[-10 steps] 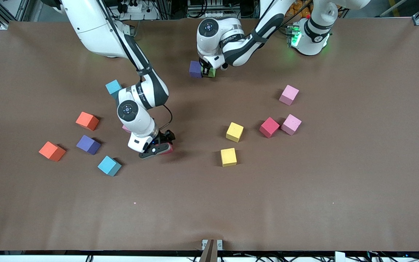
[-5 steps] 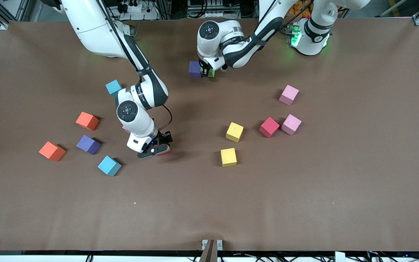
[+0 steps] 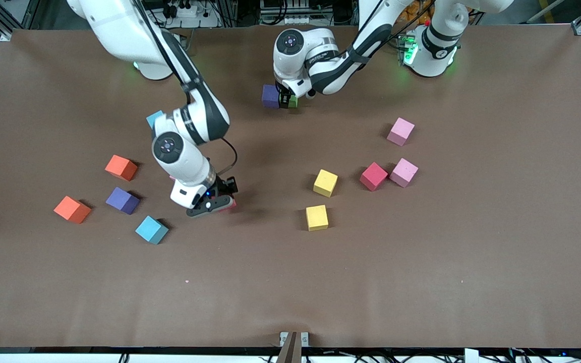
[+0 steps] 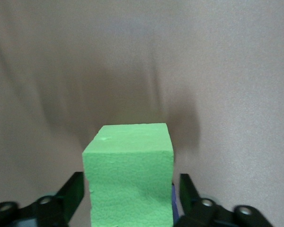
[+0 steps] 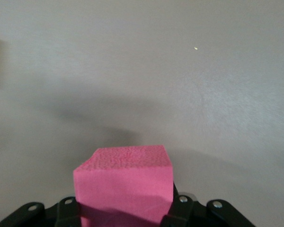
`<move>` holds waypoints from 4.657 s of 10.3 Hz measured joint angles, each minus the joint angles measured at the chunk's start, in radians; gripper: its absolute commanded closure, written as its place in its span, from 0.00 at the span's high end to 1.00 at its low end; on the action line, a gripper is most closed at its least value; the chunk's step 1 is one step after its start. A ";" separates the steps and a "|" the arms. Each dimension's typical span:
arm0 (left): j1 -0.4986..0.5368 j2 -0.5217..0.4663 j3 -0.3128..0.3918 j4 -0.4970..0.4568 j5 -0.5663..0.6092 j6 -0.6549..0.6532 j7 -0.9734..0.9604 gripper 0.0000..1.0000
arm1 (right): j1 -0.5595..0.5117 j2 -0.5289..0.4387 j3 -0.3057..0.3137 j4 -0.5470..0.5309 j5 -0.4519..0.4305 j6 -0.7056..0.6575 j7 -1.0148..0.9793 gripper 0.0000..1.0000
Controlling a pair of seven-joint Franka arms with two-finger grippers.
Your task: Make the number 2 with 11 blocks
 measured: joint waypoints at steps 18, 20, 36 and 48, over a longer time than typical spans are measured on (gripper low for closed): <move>0.321 -0.002 0.075 0.275 0.031 -0.252 0.940 1.00 | 0.018 -0.347 0.272 -0.526 -0.089 0.002 -0.672 0.34; 0.321 0.049 0.106 0.311 0.032 -0.259 0.928 1.00 | 0.024 -0.325 0.346 -0.588 -0.089 0.096 -0.672 0.33; 0.240 0.153 0.239 0.412 0.042 -0.265 0.717 1.00 | -0.035 -0.320 0.524 -0.627 0.050 0.077 -0.793 0.32; 0.240 0.154 0.245 0.414 0.048 -0.265 0.717 1.00 | -0.035 -0.332 0.625 -0.618 0.082 0.100 -0.771 0.41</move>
